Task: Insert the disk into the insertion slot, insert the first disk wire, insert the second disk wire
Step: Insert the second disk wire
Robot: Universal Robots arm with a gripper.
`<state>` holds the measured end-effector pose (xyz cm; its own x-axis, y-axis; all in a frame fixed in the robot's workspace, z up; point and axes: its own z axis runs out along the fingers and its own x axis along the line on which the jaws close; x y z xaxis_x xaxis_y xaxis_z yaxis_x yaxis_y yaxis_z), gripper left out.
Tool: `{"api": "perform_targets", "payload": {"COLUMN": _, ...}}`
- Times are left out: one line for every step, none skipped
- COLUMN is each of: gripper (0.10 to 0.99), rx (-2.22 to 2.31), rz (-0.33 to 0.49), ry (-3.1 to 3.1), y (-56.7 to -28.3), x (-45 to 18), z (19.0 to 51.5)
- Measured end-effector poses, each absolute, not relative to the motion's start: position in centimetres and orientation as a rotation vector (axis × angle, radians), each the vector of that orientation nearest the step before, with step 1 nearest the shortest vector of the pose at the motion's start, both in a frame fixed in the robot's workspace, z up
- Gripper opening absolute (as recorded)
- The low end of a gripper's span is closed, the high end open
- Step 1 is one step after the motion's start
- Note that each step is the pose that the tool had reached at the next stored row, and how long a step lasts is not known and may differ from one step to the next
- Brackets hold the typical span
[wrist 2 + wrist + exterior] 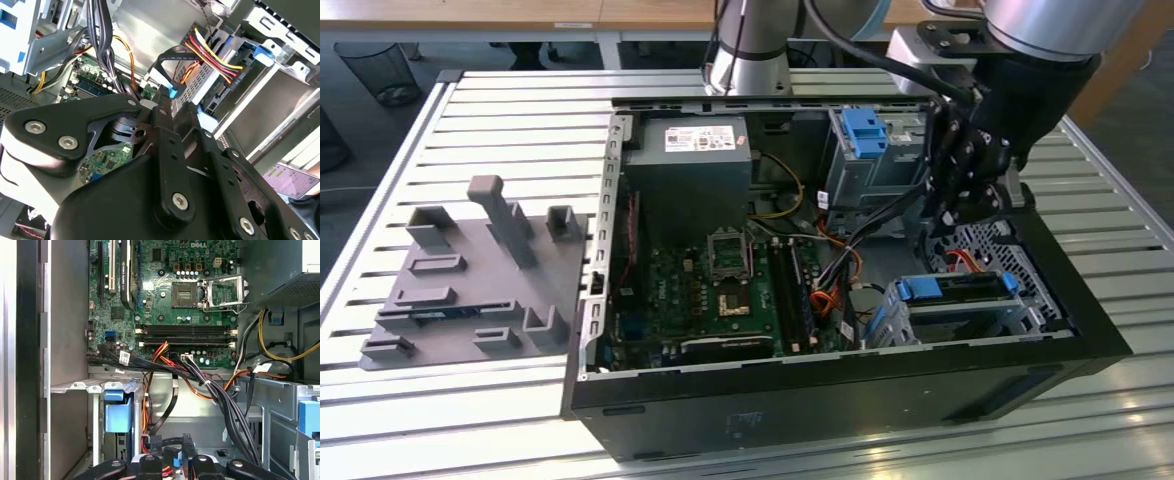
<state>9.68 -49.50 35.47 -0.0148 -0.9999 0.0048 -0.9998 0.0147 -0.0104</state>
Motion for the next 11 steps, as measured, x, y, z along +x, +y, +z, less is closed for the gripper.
{"api": "perform_targets", "payload": {"gripper": 0.298, "rx": -2.202, "rz": -0.017, "ry": 2.235, "y": -49.45, "x": 9.7, "z": 35.35}}
{"api": "perform_targets", "payload": {"gripper": 0.298, "rx": -2.202, "rz": -0.017, "ry": 2.235, "y": -49.4, "x": 9.72, "z": 35.24}}
{"api": "perform_targets", "payload": {"gripper": 0.298, "rx": -2.202, "rz": -0.017, "ry": 2.235, "y": -49.35, "x": 9.75, "z": 35.14}}
{"api": "perform_targets", "payload": {"gripper": 0.298, "rx": -2.202, "rz": -0.017, "ry": 2.235, "y": -49.31, "x": 9.77, "z": 35.04}}
{"api": "perform_targets", "payload": {"gripper": 0.298, "rx": -2.202, "rz": -0.017, "ry": 2.235, "y": -49.27, "x": 9.8, "z": 34.94}}
{"api": "perform_targets", "payload": {"gripper": 0.298, "rx": -2.202, "rz": -0.017, "ry": 2.235, "y": -49.24, "x": 9.82, "z": 34.85}}
{"api": "perform_targets", "payload": {"gripper": 0.298, "rx": -2.202, "rz": -0.017, "ry": 2.235, "y": -49.2, "x": 9.85, "z": 34.77}}
{"api": "perform_targets", "payload": {"gripper": 0.298, "rx": -2.202, "rz": -0.017, "ry": 2.235, "y": -49.16, "x": 9.88, "z": 34.7}}
{"api": "perform_targets", "payload": {"gripper": 0.282, "rx": -2.202, "rz": -0.017, "ry": 2.235, "y": -49.12, "x": 9.9, "z": 34.63}}
{"api": "perform_targets", "payload": {"gripper": 0.282, "rx": -2.202, "rz": -0.017, "ry": 2.235, "y": -49.07, "x": 9.94, "z": 34.59}}
{"api": "perform_targets", "payload": {"gripper": 0.282, "rx": -2.202, "rz": -0.017, "ry": 2.235, "y": -49.02, "x": 9.97, "z": 34.54}}
